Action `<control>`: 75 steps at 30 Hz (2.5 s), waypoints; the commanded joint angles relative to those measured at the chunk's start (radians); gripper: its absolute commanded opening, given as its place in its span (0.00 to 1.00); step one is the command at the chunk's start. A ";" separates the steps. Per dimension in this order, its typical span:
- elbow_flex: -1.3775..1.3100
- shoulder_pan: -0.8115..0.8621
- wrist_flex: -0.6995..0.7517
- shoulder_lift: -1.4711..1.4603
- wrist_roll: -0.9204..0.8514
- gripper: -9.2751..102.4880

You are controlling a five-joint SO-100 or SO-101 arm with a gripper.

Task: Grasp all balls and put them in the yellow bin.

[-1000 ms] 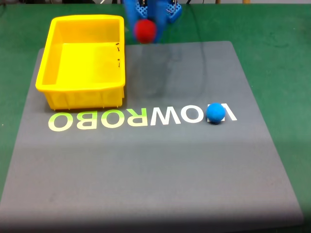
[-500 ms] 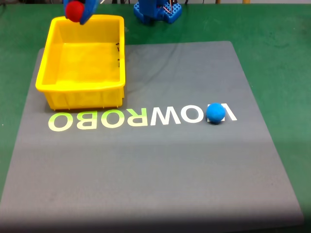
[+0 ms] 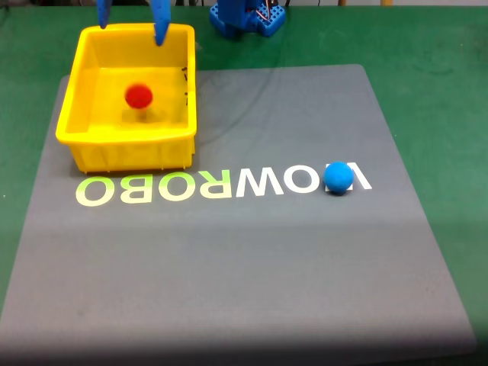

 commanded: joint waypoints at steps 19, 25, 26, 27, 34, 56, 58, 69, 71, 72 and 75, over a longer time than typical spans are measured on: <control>-0.043 -0.549 -0.172 -0.083 0.012 0.42; -0.078 -0.684 -0.239 -0.244 -0.009 0.41; -0.091 -0.699 -0.247 -0.275 -0.002 0.41; -0.106 -0.712 -0.255 -0.307 0.006 0.41; -0.236 -0.747 -0.321 -0.503 0.015 0.41; -0.433 -0.788 -0.337 -0.836 0.057 0.40; -0.446 -0.788 -0.339 -0.853 0.058 0.40; -0.463 -0.798 -0.397 -0.927 0.078 0.40; -0.463 -0.798 -0.411 -0.936 0.083 0.40; -0.463 -0.796 -0.419 -0.940 0.087 0.40; -0.463 -0.795 -0.442 -0.956 0.095 0.40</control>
